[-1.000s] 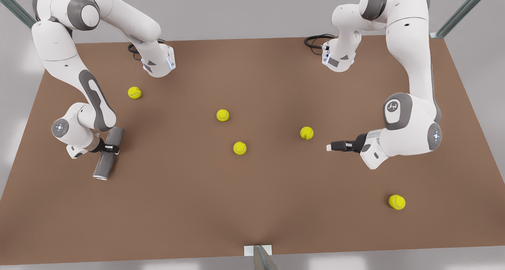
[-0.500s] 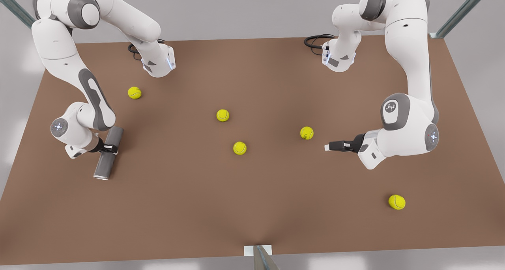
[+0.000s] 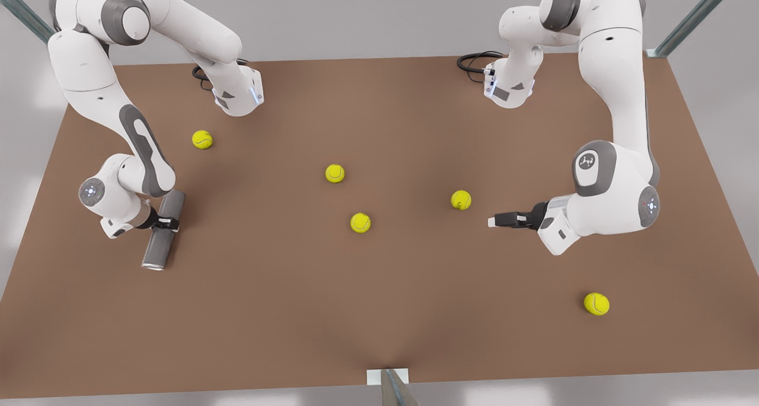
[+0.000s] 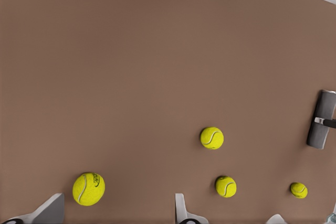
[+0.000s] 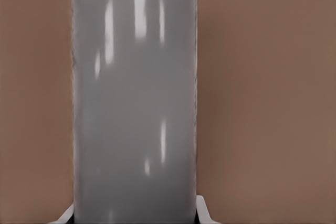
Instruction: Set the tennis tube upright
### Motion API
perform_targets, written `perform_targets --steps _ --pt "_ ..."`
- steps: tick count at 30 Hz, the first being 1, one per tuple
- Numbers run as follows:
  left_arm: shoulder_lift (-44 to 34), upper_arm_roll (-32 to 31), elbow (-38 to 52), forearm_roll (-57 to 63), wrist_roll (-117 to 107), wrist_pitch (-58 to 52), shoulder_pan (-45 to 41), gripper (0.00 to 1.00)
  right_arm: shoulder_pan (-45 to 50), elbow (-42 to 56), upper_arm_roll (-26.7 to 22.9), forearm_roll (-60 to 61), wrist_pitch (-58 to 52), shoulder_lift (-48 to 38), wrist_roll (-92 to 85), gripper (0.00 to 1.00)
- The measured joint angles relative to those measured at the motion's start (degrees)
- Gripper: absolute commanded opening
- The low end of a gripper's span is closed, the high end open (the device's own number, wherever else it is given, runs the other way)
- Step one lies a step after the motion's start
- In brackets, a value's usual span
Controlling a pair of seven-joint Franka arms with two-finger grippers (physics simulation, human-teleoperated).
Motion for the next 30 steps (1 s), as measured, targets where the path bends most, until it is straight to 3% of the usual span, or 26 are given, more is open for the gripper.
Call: perform_targets --steps 13,23,30 --pt "0.1 0.0 0.0 0.0 0.0 0.0 0.0 1.00 -0.2 -1.1 1.5 0.2 -3.0 -6.0 -1.8 0.74" --pt "0.0 0.0 0.0 -0.1 0.0 0.0 0.0 1.00 1.3 0.4 16.1 0.2 -4.7 -9.6 -2.3 0.74" --pt "0.1 0.0 0.0 -0.1 0.0 0.0 0.1 1.00 18.8 10.4 16.2 1.7 -4.7 -2.1 -10.8 0.74"
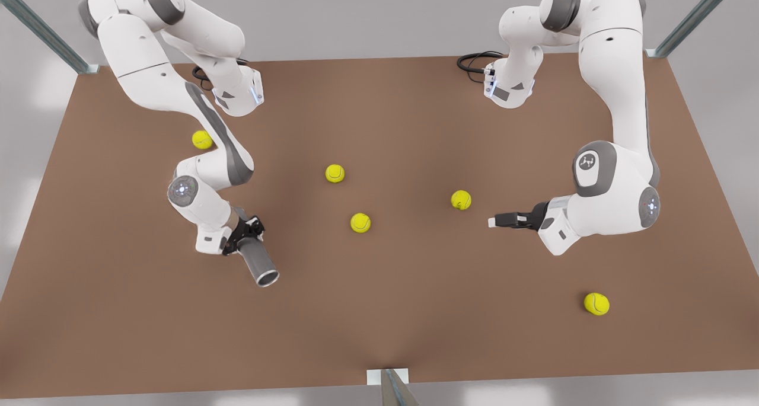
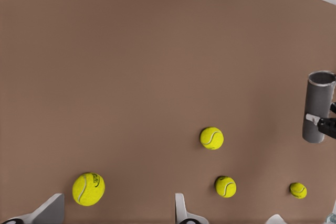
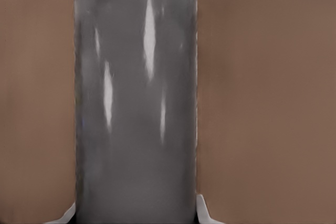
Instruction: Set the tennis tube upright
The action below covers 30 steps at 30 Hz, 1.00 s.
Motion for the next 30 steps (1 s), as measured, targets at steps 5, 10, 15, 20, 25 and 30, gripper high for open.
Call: perform_targets --steps 5,10,15,20,25,30 --pt "-0.1 0.0 0.0 0.1 0.0 0.0 0.0 1.00 14.2 8.7 -3.6 0.8 0.8 6.6 -2.5 0.74" --pt "0.3 0.0 0.0 0.0 0.0 0.0 0.0 1.00 21.7 19.0 -7.4 1.0 1.7 13.9 -23.5 0.74" --pt "0.4 0.0 0.0 0.0 0.0 0.0 0.1 1.00 28.2 28.9 -11.0 2.0 3.6 20.4 -44.8 0.74" --pt "1.2 0.0 0.0 0.0 0.0 0.1 -0.1 1.00 36.9 31.0 -14.1 7.0 4.8 22.0 -45.6 0.74" --pt "1.1 0.0 -0.7 -0.1 0.0 3.0 -0.4 1.00 42.3 32.1 -19.1 10.7 5.0 23.4 -45.4 0.74" --pt "0.9 0.0 -0.7 -0.1 0.0 2.7 -0.4 1.00 47.4 36.2 -23.6 14.7 4.9 26.7 -45.0 0.74"
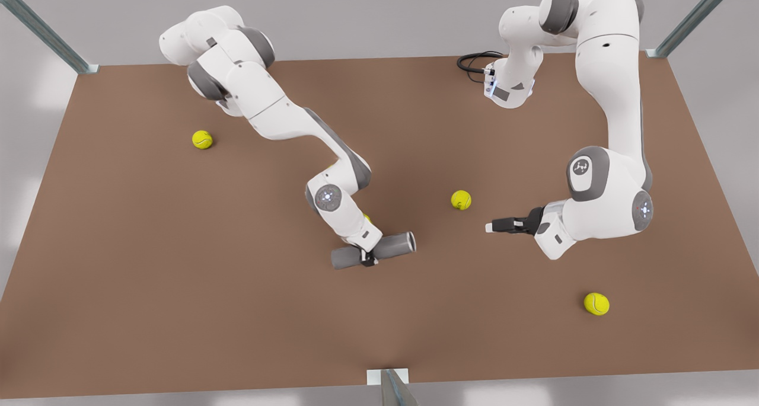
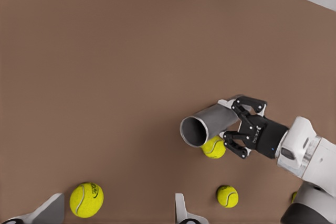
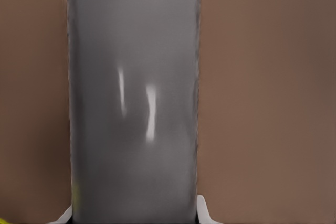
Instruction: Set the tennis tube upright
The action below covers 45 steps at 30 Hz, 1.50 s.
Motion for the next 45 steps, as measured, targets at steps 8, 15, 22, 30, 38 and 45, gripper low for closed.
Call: perform_targets --steps 8,15,22,30,38,45 --pt "0.2 0.0 0.0 0.0 -0.1 0.4 -0.1 1.00 3.1 3.8 -2.0 2.4 0.0 1.8 0.2 1.00" --pt "0.0 0.0 0.0 0.0 -0.1 0.1 -0.2 1.00 2.6 3.8 -2.0 3.5 -0.1 1.6 0.1 1.00" --pt "-1.4 -1.1 -8.4 -6.2 -1.2 9.0 -1.5 0.99 -36.5 -10.1 8.8 1.2 -23.1 -21.7 30.2 1.00" --pt "5.7 -4.8 -9.6 -19.7 0.4 22.5 -2.7 0.99 -66.3 -12.5 31.1 -19.9 -49.2 -37.2 57.4 1.00" --pt "6.1 -9.3 -15.7 -25.6 4.6 24.2 -1.1 0.99 -33.0 -7.5 -2.6 -12.1 -55.9 -40.4 62.7 1.00" --pt "9.4 -9.8 -16.0 -26.6 11.2 26.9 -0.4 0.99 -33.4 -7.4 -2.5 -11.7 -58.1 -39.9 62.0 1.00"
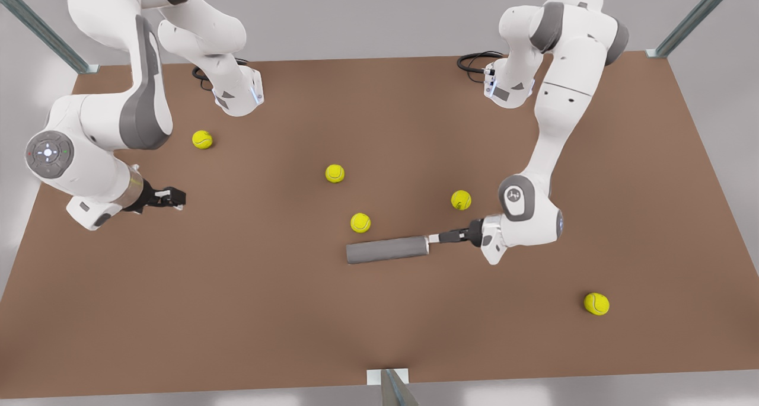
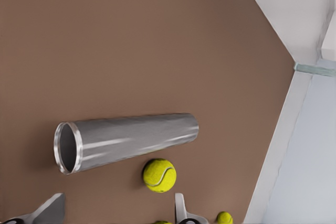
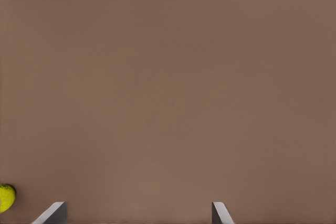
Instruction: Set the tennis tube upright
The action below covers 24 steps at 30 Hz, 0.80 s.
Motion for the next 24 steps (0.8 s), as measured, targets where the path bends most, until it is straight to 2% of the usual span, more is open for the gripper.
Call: perform_targets --steps 13,24 --pt "5.0 -0.6 -0.6 -2.6 7.8 6.3 -0.7 0.99 -0.1 -0.4 0.8 0.1 0.7 0.2 0.2 1.00" --pt "7.4 -1.2 -0.2 -11.6 14.2 8.0 -1.2 0.98 -0.1 -0.3 1.1 -0.1 0.6 0.1 0.1 1.00"
